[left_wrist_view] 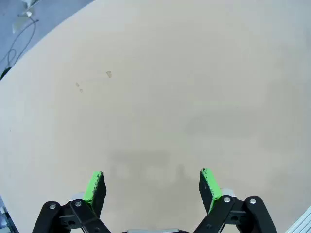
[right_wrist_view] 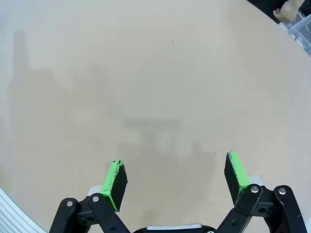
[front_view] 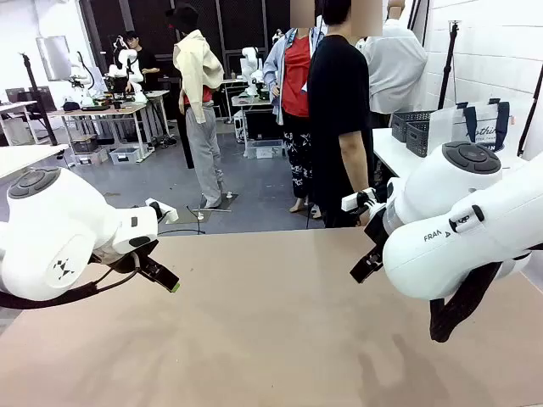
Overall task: Transfer purchased items from the store into the shopping bag.
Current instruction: Open the Reusable shopping bag in the center of the table.
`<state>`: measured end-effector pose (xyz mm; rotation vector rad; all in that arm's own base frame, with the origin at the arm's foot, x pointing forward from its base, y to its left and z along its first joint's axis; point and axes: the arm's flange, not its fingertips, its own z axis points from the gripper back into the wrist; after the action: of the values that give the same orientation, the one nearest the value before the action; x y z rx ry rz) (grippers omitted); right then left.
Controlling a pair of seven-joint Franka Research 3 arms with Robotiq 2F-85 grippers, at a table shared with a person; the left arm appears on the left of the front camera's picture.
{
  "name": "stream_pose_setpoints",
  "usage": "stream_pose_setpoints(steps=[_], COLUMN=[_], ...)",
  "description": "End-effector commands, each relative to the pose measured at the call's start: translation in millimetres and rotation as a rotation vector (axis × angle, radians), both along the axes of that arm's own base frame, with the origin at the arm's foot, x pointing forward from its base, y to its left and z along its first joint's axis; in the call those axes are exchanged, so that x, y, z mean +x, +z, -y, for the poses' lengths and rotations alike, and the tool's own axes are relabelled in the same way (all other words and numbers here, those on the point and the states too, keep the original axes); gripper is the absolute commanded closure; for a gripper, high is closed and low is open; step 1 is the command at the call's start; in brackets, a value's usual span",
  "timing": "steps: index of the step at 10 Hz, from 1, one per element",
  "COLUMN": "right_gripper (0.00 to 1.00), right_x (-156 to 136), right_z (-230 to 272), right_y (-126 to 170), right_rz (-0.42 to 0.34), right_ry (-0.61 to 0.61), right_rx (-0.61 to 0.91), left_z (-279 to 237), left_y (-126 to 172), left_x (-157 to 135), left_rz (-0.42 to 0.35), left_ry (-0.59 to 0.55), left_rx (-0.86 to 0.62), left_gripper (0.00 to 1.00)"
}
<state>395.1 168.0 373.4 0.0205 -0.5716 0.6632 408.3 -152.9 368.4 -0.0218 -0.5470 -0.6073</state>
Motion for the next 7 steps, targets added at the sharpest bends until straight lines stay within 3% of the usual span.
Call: stream_pose_setpoints(steps=[1, 7], right_gripper=[0.0, 0.0], right_x=[0.0, 0.0], right_z=[0.0, 0.0], right_y=[0.0, 0.0], right_rz=[0.0, 0.0], right_ry=[0.0, 0.0], right_rx=[0.0, 0.0], left_z=[-0.1, -0.1], left_y=[-0.2, -0.2], left_x=[-0.2, -0.2], left_rz=[0.0, 0.0], left_ry=[0.0, 0.0], left_rx=[0.0, 0.0], left_gripper=[0.0, 0.0])
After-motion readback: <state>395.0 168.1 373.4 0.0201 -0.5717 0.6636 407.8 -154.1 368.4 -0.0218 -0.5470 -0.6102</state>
